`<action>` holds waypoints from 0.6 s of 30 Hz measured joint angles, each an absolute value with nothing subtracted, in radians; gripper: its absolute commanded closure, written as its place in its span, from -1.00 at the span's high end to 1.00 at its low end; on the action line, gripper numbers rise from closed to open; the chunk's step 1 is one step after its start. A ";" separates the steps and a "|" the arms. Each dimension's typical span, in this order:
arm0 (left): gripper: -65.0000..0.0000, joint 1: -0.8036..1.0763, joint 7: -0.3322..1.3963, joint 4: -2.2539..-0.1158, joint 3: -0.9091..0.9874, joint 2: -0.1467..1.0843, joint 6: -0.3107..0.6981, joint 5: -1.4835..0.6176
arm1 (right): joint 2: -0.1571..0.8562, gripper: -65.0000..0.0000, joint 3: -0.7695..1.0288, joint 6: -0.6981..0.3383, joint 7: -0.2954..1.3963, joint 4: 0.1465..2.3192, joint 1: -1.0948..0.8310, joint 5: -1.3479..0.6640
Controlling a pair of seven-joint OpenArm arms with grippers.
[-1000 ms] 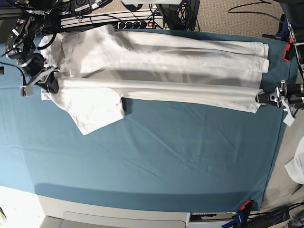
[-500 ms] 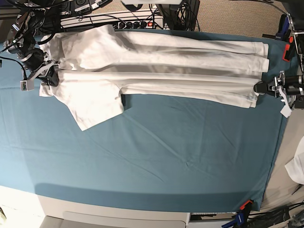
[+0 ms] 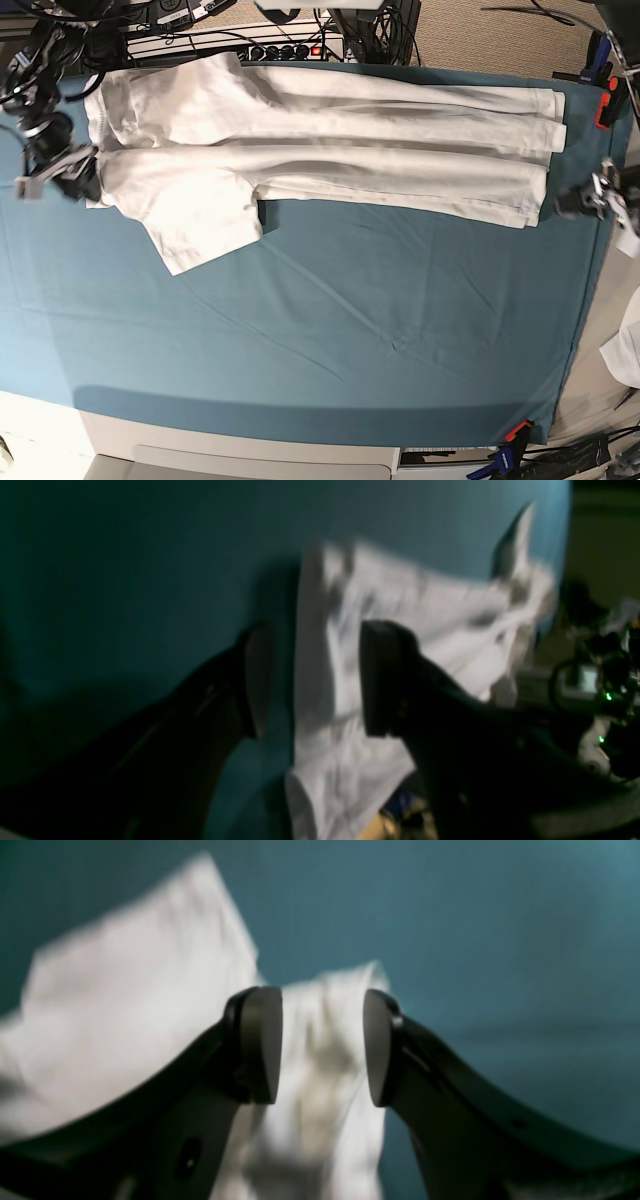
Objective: Fold the T-shirt properly
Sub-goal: 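Grasp the sleeve with the right gripper and fold it onto the shirt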
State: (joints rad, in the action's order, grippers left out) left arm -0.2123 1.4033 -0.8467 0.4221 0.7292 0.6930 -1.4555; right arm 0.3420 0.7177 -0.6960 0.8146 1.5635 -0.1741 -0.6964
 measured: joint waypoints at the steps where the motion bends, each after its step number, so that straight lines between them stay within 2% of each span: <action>1: -0.11 -0.214 1.399 -0.862 0.454 0.731 0.693 -1.460 | 0.343 -0.18 0.722 -0.696 0.824 1.567 -0.146 -0.698; 8: -0.11 -0.213 1.399 -0.900 0.526 0.736 0.693 -1.458 | 0.336 -0.18 0.673 -0.683 0.880 1.505 0.048 -0.636; 11: -0.11 -0.213 1.400 -0.902 0.526 0.733 0.693 -1.459 | 0.338 -0.18 0.602 -0.673 0.894 1.362 0.131 -0.635; 18: -0.11 -0.211 1.400 -0.902 0.526 0.733 0.693 -1.457 | 0.342 -0.18 0.471 -0.625 1.070 1.023 0.307 -0.672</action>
State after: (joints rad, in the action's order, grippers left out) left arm -0.2111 1.3998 -0.9020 0.5259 0.7334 0.6933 -1.4574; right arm 0.3420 0.4706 -0.6254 1.0702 1.0225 0.3065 -0.6720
